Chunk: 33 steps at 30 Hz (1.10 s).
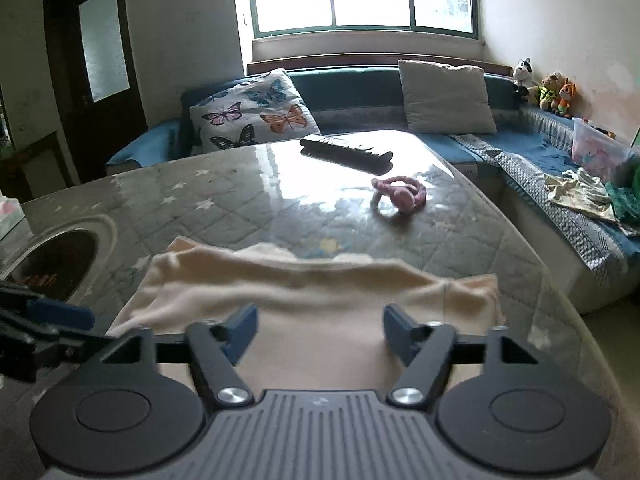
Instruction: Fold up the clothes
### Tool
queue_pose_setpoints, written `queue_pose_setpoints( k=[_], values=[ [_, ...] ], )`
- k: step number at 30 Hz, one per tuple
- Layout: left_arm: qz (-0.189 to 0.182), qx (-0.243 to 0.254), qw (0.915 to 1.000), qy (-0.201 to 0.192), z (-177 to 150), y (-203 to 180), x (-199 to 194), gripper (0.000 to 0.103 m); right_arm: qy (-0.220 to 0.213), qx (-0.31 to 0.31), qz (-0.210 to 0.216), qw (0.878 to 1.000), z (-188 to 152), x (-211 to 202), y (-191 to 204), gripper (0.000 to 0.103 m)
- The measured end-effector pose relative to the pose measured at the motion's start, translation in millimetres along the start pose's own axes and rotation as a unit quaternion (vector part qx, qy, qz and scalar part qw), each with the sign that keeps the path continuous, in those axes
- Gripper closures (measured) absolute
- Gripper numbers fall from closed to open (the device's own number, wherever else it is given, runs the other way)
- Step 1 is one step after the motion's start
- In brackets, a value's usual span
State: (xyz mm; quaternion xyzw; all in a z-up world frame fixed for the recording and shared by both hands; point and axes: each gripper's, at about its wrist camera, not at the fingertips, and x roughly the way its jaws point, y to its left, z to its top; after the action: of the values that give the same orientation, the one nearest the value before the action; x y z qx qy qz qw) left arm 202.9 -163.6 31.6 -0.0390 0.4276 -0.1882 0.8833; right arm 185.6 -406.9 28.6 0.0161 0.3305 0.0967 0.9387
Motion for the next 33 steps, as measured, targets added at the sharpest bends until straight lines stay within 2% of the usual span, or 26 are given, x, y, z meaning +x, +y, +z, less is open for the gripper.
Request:
queue_pose_setpoints(
  k=[7,12,19,27,33],
  values=[
    [0.018,0.02,0.9996,-0.012,-14.6,-4.9,-13.0,0.007,0.008,-0.003,-0.003,1.0,-23.8,-21.5,7.2,0.009],
    [0.029,0.021,0.9992,-0.019,-23.5,-1.7,-21.1,0.0,0.011,-0.028,-0.023,0.999,-38.5,-30.3,15.6,0.006],
    [0.036,0.028,0.9983,-0.036,-34.2,0.8,-29.1,0.0,0.001,-0.037,-0.04,0.999,-49.1,-42.6,21.7,0.0],
    [0.028,0.034,0.9968,-0.067,-44.8,2.1,-38.8,0.0,0.002,-0.011,-0.049,0.999,-59.4,-54.9,22.3,0.0],
    [0.029,0.039,0.9961,-0.074,-50.3,1.0,-48.1,0.0,0.005,0.004,-0.053,0.999,-67.5,-63.3,25.3,0.0]
  ],
)
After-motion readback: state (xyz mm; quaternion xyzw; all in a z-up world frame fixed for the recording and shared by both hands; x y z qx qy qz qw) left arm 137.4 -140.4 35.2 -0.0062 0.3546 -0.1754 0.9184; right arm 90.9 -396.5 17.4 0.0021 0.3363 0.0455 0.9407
